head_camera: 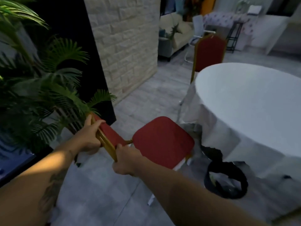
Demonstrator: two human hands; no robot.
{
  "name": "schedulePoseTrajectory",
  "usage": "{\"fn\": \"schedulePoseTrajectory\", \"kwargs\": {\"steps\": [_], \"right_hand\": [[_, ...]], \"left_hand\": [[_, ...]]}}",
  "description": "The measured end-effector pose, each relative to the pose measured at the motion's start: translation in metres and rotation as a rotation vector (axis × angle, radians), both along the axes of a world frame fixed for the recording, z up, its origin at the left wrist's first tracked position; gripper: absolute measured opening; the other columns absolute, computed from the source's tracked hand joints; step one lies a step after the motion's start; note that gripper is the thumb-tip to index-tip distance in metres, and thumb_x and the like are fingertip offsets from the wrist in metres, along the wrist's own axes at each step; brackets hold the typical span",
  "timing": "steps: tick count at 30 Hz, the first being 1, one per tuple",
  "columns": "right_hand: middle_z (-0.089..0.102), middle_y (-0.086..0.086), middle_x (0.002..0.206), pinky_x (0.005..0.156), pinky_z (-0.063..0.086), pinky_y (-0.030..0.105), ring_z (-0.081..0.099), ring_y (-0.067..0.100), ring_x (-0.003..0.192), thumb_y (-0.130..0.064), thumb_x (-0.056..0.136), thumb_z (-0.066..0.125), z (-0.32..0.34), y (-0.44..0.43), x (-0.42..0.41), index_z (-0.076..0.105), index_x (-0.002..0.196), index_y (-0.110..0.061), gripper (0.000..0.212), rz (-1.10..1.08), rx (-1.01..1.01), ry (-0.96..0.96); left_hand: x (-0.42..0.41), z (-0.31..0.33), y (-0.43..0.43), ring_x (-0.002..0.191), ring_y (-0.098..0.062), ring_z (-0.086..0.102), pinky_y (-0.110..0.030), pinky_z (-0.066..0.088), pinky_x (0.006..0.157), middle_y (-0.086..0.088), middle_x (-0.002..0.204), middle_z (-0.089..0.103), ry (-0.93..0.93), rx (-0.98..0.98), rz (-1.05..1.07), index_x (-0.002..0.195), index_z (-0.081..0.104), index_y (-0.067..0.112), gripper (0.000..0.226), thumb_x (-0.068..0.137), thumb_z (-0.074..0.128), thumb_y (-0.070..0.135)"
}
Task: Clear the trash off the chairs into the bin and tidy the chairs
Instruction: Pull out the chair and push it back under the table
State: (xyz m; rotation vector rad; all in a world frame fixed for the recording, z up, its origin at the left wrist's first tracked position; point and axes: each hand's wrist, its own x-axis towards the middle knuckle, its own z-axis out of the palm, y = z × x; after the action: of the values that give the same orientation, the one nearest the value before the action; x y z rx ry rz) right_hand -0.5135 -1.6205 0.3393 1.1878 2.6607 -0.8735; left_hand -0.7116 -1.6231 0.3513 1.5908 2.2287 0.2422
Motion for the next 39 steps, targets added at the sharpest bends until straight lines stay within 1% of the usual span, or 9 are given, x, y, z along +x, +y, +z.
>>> {"fn": "schedulePoseTrajectory", "kwargs": {"steps": [9,17,19,21,23,26,32,36,39], "right_hand": [[0.067,0.015,0.109,0.069,0.049,0.035,0.067,0.035,0.095,-0.023,0.083,0.065,0.008,0.04,0.031,0.062,0.109,-0.005,0.032,-0.131,0.096,-0.048],[0.067,0.016,0.109,0.076,0.054,0.04,0.066,0.036,0.097,-0.019,0.083,0.065,0.007,0.074,0.079,0.064,0.11,-0.002,0.032,-0.186,0.118,-0.041],[0.067,0.017,0.111,0.079,0.054,0.042,0.065,0.037,0.1,-0.019,0.083,0.065,0.004,0.085,0.093,0.063,0.114,-0.002,0.035,-0.213,0.105,-0.028],[0.066,0.018,0.111,0.08,0.053,0.042,0.064,0.038,0.102,-0.021,0.085,0.065,0.003,0.093,0.1,0.062,0.117,-0.002,0.038,-0.242,0.101,-0.018],[0.065,0.018,0.112,0.079,0.053,0.042,0.064,0.038,0.102,-0.021,0.085,0.065,0.001,0.103,0.111,0.062,0.118,-0.003,0.038,-0.275,0.101,-0.004],[0.066,0.017,0.108,0.079,0.056,0.041,0.065,0.036,0.098,-0.021,0.085,0.066,0.0,0.119,0.118,0.063,0.119,-0.004,0.039,-0.275,0.101,-0.012],[0.064,0.013,0.101,0.076,0.054,0.041,0.064,0.031,0.089,-0.031,0.09,0.06,-0.006,0.132,0.126,0.06,0.118,-0.006,0.038,-0.254,0.127,0.023],[0.062,0.012,0.103,0.069,0.044,0.038,0.059,0.028,0.084,-0.038,0.097,0.051,-0.02,0.133,0.135,0.053,0.117,-0.007,0.037,-0.323,0.146,0.1],[0.063,0.015,0.109,0.074,0.049,0.042,0.064,0.034,0.094,-0.036,0.096,0.051,-0.02,0.142,0.141,0.051,0.12,-0.007,0.038,-0.328,0.129,0.088]], "left_hand": [[0.037,-0.007,0.058,0.147,-0.037,0.022,-0.037,0.03,0.116,-0.009,0.161,-0.021,-0.12,0.047,-0.072,0.154,0.021,0.022,0.103,0.07,0.081,0.018],[0.082,-0.004,0.113,0.15,-0.033,0.012,-0.035,0.027,0.117,-0.004,0.161,-0.026,-0.117,-0.028,-0.148,0.156,0.014,0.024,0.101,0.075,0.075,0.016],[0.092,-0.002,0.13,0.15,-0.033,0.015,-0.035,0.029,0.116,-0.006,0.163,-0.015,-0.108,-0.021,-0.171,0.155,0.017,0.024,0.099,0.072,0.07,0.01],[0.1,0.003,0.139,0.14,-0.032,0.036,-0.038,0.037,0.11,-0.009,0.157,0.021,-0.186,0.079,-0.137,0.151,0.025,0.023,0.093,0.069,0.066,0.006],[0.118,0.003,0.149,0.118,-0.026,0.053,-0.038,0.047,0.095,-0.005,0.131,0.05,-0.457,0.244,0.071,0.145,0.034,0.02,0.077,0.078,0.061,-0.005],[0.145,0.001,0.161,0.087,-0.02,0.061,-0.034,0.053,0.068,-0.008,0.11,0.059,-0.783,0.252,0.337,0.131,0.046,0.013,0.046,0.088,0.057,0.0],[0.155,0.002,0.179,0.11,-0.035,0.061,-0.049,0.053,0.094,-0.019,0.124,0.058,-0.671,0.155,0.331,0.14,0.04,0.01,0.063,0.084,0.068,0.003],[0.159,0.005,0.195,0.115,-0.037,0.058,-0.048,0.052,0.095,-0.021,0.129,0.056,-0.707,0.146,0.31,0.145,0.035,0.009,0.066,0.088,0.067,0.002],[0.164,0.006,0.205,0.11,-0.034,0.06,-0.044,0.053,0.09,-0.02,0.127,0.057,-0.728,0.135,0.298,0.141,0.04,0.007,0.058,0.089,0.066,0.001]]}}
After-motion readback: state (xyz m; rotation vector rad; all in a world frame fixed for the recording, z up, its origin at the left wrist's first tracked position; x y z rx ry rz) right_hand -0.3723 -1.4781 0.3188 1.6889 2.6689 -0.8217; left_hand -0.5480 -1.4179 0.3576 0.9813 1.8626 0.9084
